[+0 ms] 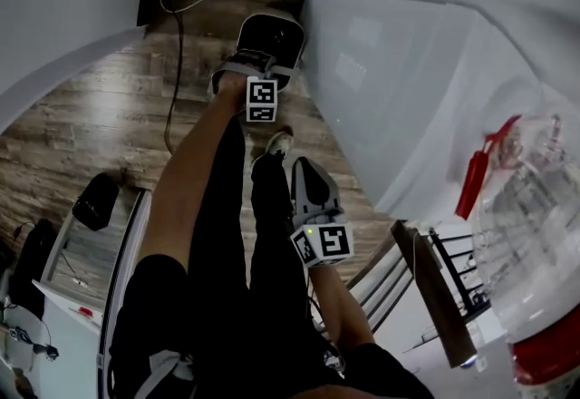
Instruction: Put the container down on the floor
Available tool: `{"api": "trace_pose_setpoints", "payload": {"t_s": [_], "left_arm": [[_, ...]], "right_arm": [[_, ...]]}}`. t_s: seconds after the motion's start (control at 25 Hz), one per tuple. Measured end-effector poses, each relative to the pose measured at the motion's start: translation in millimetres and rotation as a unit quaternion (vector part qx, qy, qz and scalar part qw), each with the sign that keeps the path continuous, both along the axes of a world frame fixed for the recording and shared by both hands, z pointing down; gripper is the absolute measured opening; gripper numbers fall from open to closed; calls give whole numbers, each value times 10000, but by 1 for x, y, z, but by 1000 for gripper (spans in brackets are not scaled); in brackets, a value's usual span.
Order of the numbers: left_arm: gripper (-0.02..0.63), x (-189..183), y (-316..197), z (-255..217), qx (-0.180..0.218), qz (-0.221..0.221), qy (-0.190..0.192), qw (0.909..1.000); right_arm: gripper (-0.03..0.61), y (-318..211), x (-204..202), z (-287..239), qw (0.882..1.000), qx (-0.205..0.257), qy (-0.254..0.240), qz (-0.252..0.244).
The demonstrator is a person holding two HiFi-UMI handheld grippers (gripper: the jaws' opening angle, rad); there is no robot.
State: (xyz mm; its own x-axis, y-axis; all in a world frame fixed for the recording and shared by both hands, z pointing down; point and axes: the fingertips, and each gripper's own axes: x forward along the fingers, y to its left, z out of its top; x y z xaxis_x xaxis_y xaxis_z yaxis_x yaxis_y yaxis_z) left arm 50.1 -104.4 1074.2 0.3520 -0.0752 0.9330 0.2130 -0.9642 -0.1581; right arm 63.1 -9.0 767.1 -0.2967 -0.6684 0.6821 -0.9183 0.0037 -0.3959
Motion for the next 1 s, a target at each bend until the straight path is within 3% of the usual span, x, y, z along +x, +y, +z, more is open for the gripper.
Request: {"api": "trace_pose_setpoints", "payload": {"t_s": [0.44,0.8,1.0], "left_arm": [[85,11,-12,21,53,40,-188,9998],[86,22,-31,21,-42,-114,-79,9999],[110,21,-34,30,-148,-383,-289,9987]], "right_arm": [[34,6,9,9,9999,-104,24,22],[34,14,13,18,9996,-264,23,69],[34,11,11,19,9997,-249,9,66]]}}
